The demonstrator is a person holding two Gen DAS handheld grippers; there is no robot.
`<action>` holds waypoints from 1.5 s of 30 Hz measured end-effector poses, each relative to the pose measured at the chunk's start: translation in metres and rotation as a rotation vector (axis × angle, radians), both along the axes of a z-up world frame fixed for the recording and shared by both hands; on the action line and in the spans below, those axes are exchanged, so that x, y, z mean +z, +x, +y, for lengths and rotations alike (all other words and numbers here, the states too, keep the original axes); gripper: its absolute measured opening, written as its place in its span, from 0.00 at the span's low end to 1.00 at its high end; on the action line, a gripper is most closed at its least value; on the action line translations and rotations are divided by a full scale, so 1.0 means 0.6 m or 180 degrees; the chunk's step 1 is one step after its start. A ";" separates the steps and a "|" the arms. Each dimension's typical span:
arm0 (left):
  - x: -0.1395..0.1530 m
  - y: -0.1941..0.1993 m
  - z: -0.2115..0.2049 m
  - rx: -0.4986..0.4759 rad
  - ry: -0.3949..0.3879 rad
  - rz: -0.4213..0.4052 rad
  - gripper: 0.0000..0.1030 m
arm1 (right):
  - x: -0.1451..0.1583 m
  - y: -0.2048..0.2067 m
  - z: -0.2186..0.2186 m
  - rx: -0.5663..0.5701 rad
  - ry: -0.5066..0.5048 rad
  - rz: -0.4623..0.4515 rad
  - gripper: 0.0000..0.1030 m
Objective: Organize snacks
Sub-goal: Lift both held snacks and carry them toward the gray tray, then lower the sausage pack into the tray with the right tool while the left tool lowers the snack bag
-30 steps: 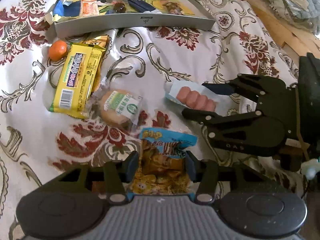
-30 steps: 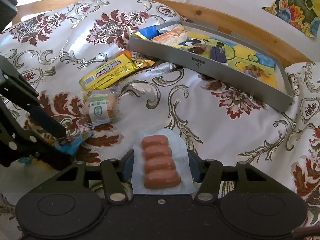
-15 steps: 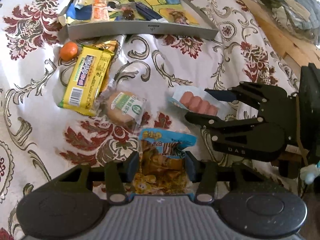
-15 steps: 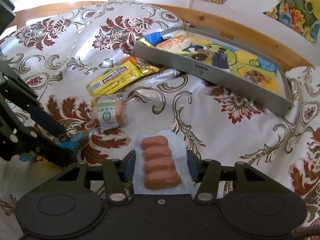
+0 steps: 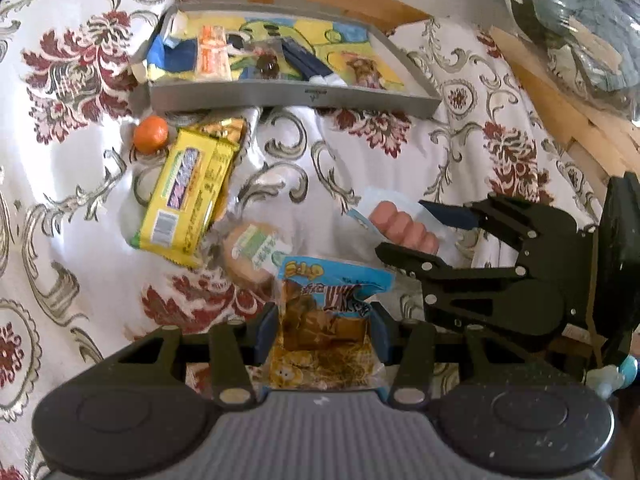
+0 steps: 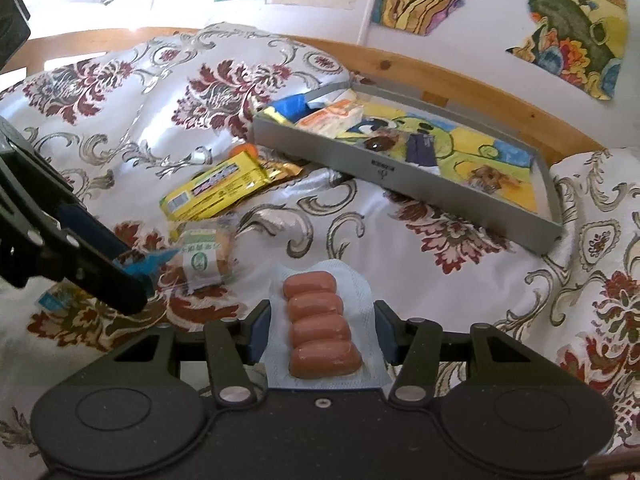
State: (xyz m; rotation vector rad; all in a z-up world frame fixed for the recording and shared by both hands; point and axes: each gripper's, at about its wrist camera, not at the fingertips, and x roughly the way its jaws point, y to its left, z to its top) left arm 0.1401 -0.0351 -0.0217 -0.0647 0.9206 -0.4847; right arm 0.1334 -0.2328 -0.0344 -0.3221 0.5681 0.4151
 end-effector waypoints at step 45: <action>0.081 0.297 -0.060 0.0304 -0.0482 -0.1108 0.51 | 0.095 0.196 -0.075 -0.0843 0.0503 -0.0908 0.55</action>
